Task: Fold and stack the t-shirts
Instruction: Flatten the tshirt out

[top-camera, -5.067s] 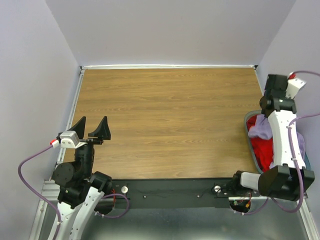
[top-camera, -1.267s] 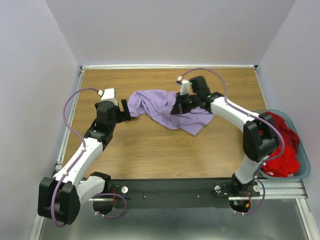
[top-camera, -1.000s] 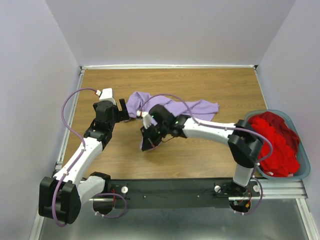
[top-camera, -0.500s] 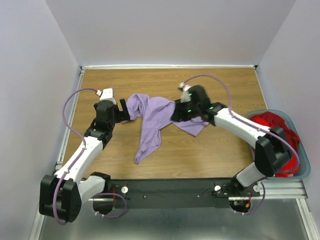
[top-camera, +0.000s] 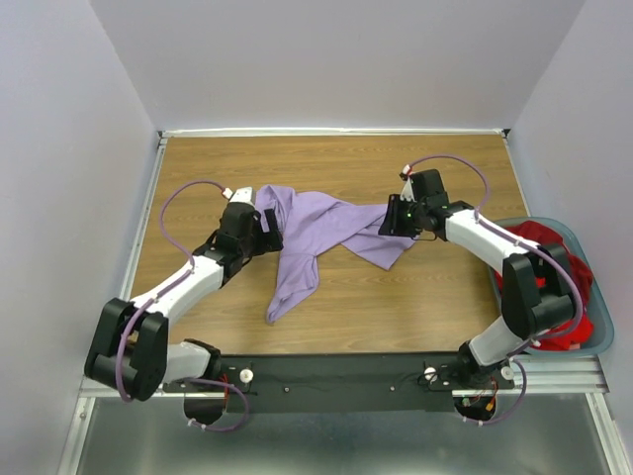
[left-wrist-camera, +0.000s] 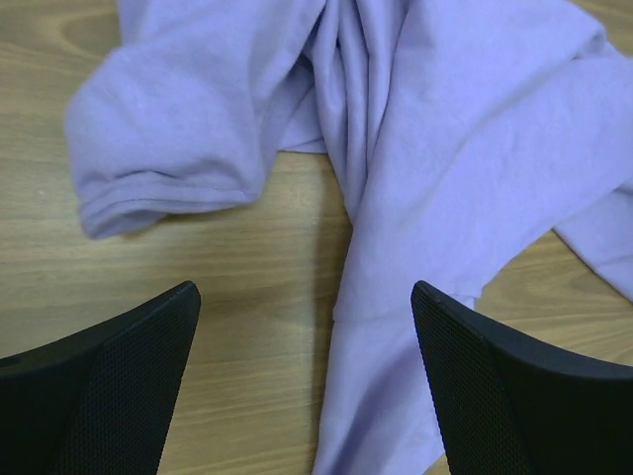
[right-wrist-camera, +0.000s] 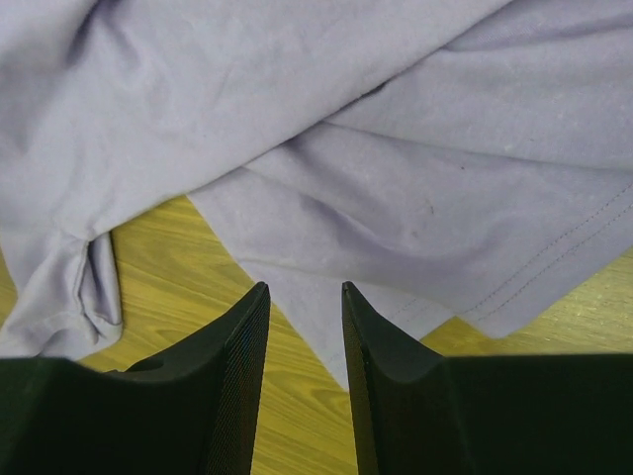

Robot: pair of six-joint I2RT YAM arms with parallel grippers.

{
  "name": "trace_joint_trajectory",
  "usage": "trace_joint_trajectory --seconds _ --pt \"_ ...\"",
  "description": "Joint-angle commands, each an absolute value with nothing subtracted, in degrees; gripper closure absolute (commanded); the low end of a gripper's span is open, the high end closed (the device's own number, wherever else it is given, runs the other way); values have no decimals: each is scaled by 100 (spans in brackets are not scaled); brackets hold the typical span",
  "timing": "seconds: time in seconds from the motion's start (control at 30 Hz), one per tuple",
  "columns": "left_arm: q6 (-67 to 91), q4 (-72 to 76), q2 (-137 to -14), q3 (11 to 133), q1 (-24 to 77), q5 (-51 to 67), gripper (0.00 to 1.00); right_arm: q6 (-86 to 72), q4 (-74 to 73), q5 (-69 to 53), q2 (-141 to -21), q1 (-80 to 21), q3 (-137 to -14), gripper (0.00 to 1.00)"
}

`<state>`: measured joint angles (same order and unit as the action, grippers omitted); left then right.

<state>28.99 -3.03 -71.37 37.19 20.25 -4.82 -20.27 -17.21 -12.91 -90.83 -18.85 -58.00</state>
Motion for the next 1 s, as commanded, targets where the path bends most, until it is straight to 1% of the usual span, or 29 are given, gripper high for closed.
trace_joint_trajectory --seconds 0.0,0.17,0.43,0.5,0.53,0.57,0.63,0.67,0.77,0.87,0.9,0.97 --pt "3199 -203 -7461 3920 2083 -650 5 -1934 -1670 -1327 -9281 -1907 -5722 58" --pt "3725 -26 -7874 4121 1978 -1536 5 -1907 -1652 -1213 -9413 -1898 -5687 58" --pt "3938 299 -8901 4614 1679 -1617 6 -1942 -1485 -1143 -9501 -1846 -5423 58" --pt "3938 343 -9096 4824 1661 -1661 17 -1951 -1424 -1116 -9554 -1802 -5379 58" --pt "3903 343 -9288 4912 1670 -1774 28 -1986 -1398 -1108 -9580 -1784 -5335 58" --pt "3850 343 -9394 5000 1670 -1845 35 -1995 -1371 -1107 -9606 -1758 -5309 58" --pt "3718 177 -9579 5360 1609 -2047 53 -2056 -1327 -1099 -9694 -1653 -5221 58" --pt "3535 97 -9711 5492 1574 -2291 73 -2135 -1327 -1090 -9720 -1600 -5195 58" --pt "3130 -237 -9756 6116 1328 -2837 98 -2311 -1327 -1090 -9695 -1249 -4984 60" --pt "2349 -307 -9729 6827 1117 -3452 99 -2417 -1327 -1099 -9633 -897 -4773 60" --pt "1877 -325 -9756 7282 1099 -3611 99 -2426 -1327 -1099 -9642 -862 -4746 60" --pt "1461 -378 -9905 7750 1107 -4023 99 -2452 -1327 -1125 -9703 -853 -4711 60"
